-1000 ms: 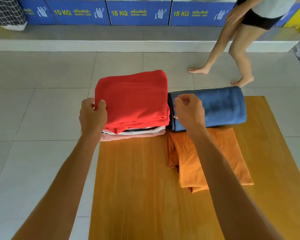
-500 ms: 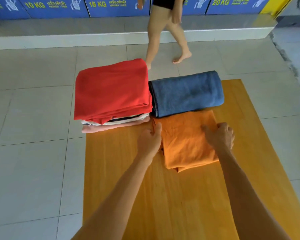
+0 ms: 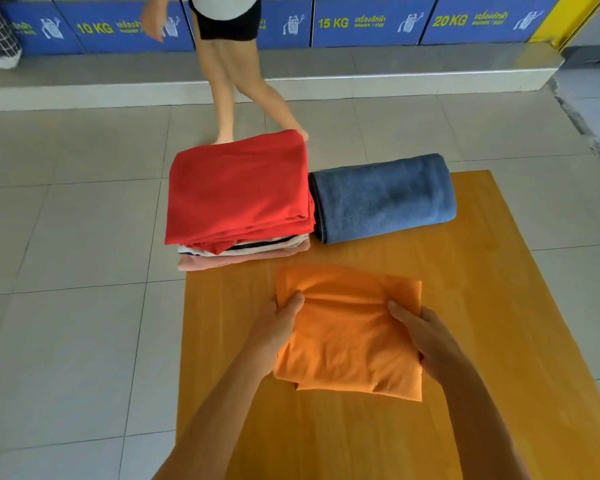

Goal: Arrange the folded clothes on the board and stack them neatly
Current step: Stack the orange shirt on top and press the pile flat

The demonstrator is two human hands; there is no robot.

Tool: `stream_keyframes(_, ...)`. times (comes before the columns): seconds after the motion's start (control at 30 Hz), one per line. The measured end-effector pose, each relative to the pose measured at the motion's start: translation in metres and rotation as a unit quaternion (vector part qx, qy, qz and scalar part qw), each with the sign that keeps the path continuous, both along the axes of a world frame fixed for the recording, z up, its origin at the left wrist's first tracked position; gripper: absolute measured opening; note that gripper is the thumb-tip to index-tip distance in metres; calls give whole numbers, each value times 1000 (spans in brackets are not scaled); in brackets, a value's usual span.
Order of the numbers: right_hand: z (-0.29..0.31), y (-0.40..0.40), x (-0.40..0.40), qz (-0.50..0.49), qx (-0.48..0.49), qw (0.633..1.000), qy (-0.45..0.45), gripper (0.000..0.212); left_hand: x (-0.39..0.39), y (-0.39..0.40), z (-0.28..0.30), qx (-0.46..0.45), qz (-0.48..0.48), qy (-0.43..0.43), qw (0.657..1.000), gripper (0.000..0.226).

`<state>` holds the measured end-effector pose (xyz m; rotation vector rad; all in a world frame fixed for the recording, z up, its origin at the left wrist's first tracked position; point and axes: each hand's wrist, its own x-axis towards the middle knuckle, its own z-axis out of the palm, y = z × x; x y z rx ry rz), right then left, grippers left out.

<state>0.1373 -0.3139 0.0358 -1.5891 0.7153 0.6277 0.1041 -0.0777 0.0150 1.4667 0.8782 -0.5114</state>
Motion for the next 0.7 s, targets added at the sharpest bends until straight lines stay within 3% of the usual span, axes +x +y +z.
stream_keyframes(0.2,36,26,2,129,41,989,-55,29,-25,35,27,19,15,-35,999,60)
stream_keyframes(0.4,110,65,47,210,127,961,-129,25,-1,88,112,90,31,-129,987,66)
stream_keyframes(0.57,151,127,123,230,155,941,-196,29,67,146,168,131,83,-185,971,40)
stream_keyframes(0.7,139,179,187,186,105,955,-204,35,130,182,167,154,131,-180,963,36)
